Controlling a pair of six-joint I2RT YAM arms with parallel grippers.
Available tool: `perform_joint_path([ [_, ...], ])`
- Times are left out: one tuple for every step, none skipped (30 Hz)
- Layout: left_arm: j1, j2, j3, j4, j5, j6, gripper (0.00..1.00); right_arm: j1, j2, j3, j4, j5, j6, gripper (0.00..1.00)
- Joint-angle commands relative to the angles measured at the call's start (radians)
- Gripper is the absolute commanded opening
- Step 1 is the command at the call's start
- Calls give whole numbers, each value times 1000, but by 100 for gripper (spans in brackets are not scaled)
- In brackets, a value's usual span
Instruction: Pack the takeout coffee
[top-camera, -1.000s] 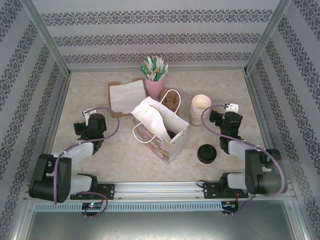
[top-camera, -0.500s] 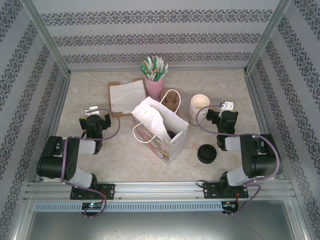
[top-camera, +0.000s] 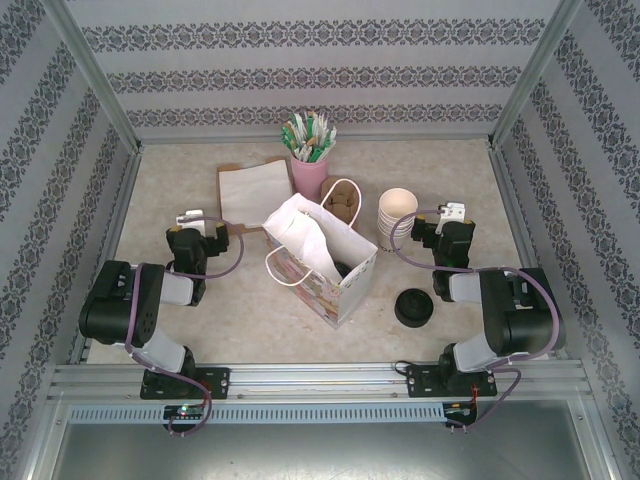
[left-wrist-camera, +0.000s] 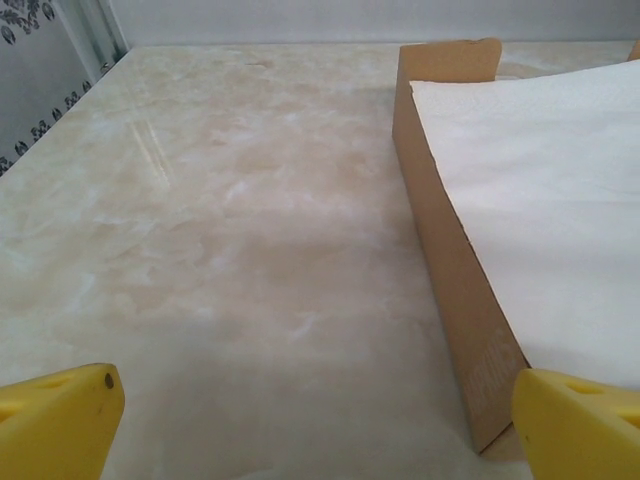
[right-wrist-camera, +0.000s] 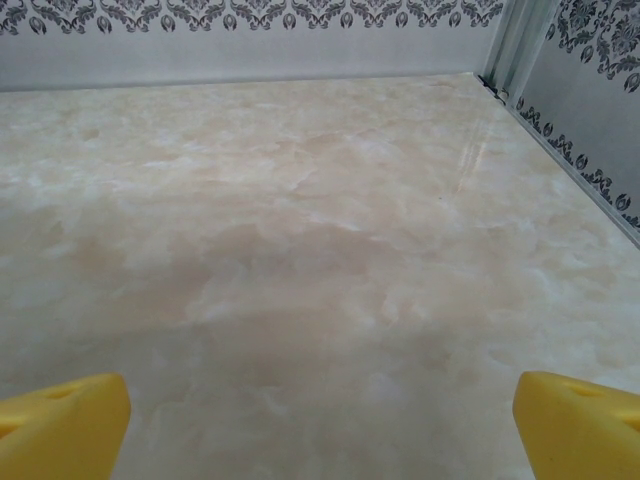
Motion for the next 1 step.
perform_joint_path([
  [12, 5, 17, 36, 28, 12, 100, 14, 4, 6, 39, -18, -9, 98],
])
